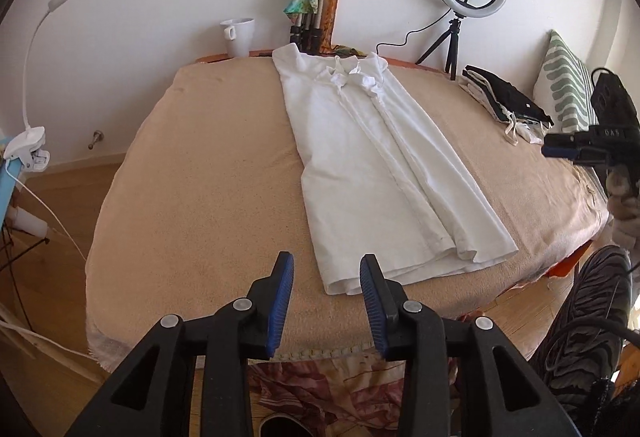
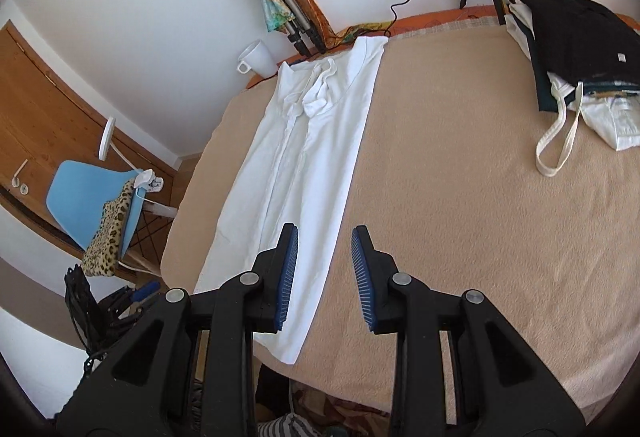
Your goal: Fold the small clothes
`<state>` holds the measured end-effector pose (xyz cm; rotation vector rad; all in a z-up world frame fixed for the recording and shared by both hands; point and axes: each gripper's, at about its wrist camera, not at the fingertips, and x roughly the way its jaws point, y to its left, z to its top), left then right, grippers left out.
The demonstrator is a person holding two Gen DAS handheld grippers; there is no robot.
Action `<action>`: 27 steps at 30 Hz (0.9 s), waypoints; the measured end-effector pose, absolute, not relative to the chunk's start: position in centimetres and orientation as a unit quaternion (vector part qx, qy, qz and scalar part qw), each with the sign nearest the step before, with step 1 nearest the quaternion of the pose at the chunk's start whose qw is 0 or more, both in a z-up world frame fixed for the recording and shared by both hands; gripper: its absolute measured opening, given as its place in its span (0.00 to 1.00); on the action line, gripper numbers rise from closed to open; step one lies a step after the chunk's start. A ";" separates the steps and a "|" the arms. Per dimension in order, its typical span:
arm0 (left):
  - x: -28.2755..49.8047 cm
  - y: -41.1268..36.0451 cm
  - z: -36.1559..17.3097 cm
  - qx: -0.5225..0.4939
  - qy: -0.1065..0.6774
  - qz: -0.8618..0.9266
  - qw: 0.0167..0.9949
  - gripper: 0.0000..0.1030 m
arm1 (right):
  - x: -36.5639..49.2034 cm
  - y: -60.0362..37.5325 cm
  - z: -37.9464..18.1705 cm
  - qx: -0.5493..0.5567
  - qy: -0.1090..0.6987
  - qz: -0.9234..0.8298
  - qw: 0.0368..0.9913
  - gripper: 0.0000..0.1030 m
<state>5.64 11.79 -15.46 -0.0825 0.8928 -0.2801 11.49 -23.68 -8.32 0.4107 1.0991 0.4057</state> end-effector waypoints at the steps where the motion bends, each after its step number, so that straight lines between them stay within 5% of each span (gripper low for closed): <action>1: 6.2 12.3 -16.0 -0.062 0.439 -0.136 0.886 0.35 | 10.3 -23.1 -9.6 0.198 0.529 0.195 0.802 0.29; 13: 9.9 12.4 -20.4 -0.200 0.506 -0.177 0.820 0.35 | 5.5 -18.4 -18.9 0.246 0.602 0.222 0.727 0.30; 23: 10.3 10.9 -20.4 -0.175 0.499 -0.183 0.829 0.02 | 6.3 -17.0 -19.1 0.254 0.604 0.231 0.719 0.31; 25: 9.9 11.6 -19.6 -0.186 0.486 -0.181 0.835 0.01 | 6.5 -16.7 -19.2 0.258 0.602 0.241 0.716 0.13; 27: 9.3 12.7 -19.0 -0.199 0.469 -0.177 0.842 0.01 | 6.5 -16.8 -19.1 0.264 0.602 0.236 0.716 0.06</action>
